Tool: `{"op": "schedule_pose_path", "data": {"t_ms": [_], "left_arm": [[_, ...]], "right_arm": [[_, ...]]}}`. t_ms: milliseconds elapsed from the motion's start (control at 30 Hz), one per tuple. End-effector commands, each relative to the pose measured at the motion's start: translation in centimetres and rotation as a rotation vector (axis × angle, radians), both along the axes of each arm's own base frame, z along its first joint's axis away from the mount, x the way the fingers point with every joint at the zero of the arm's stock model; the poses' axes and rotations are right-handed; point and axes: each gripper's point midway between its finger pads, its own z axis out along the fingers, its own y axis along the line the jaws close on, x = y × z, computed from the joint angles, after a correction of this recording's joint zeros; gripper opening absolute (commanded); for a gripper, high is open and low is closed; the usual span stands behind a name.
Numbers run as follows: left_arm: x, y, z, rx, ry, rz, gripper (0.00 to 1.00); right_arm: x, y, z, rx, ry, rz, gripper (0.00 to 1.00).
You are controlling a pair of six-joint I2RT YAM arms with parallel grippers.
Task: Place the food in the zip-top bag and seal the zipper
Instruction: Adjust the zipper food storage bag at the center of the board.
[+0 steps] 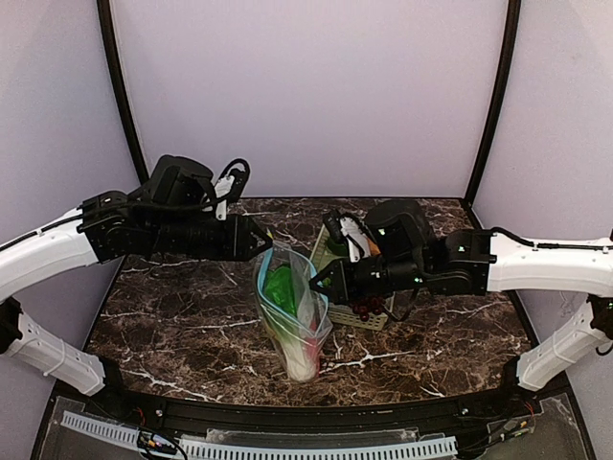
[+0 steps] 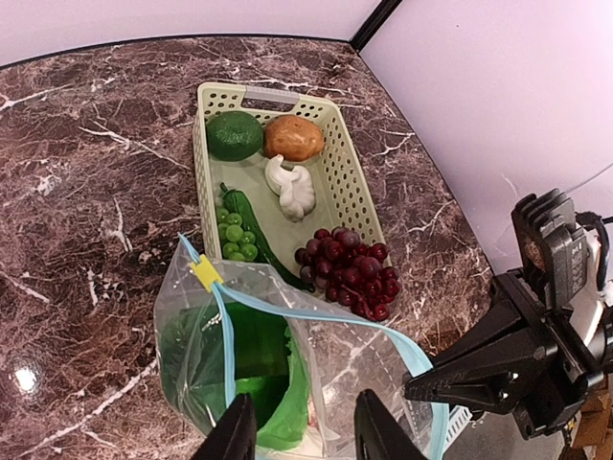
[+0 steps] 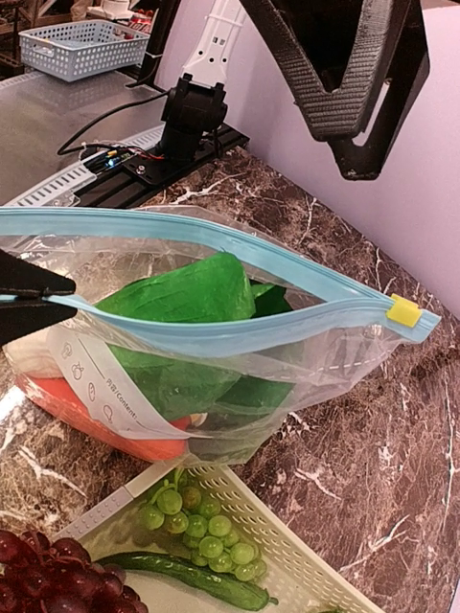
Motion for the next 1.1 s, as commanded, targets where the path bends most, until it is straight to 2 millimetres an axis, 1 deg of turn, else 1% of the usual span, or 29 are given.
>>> {"op": "schedule_pose_path", "data": {"t_ms": [0,67,200,333,500,600,667,800,1067], "left_arm": [[0.3,0.9,-1.6,0.120,0.020,0.005,0.35],[0.6,0.9,-2.5,0.147,0.033,0.014,0.34],[1.3,1.1,-3.3,0.165,0.046,0.031,0.33],[1.6,1.1,-3.9,0.174,0.057,0.032,0.32],[1.9,1.0,-4.6,0.180,0.069,0.029,0.28],[1.9,0.8,-5.0,0.178,0.081,0.018,0.20],[1.8,0.5,-5.1,0.175,0.088,0.010,0.19],[1.7,0.3,-5.7,0.178,0.104,0.002,0.19],[1.3,0.4,-6.8,0.182,0.140,0.000,0.19]], "right_arm": [[-0.3,1.0,1.5,0.044,-0.017,0.019,0.00],[-0.3,0.9,1.5,0.044,-0.018,0.018,0.00],[-0.3,0.8,1.5,0.045,-0.016,0.017,0.00],[-0.4,0.8,1.4,0.043,-0.016,0.018,0.00],[-0.4,0.8,1.3,0.040,-0.016,0.021,0.00],[-0.4,0.8,1.3,0.040,-0.015,0.020,0.00],[-0.4,0.8,1.2,0.038,-0.015,0.021,0.00],[-0.4,0.8,1.1,0.036,-0.014,0.020,0.00],[-0.4,0.8,1.0,0.033,-0.015,0.019,0.00]]}}
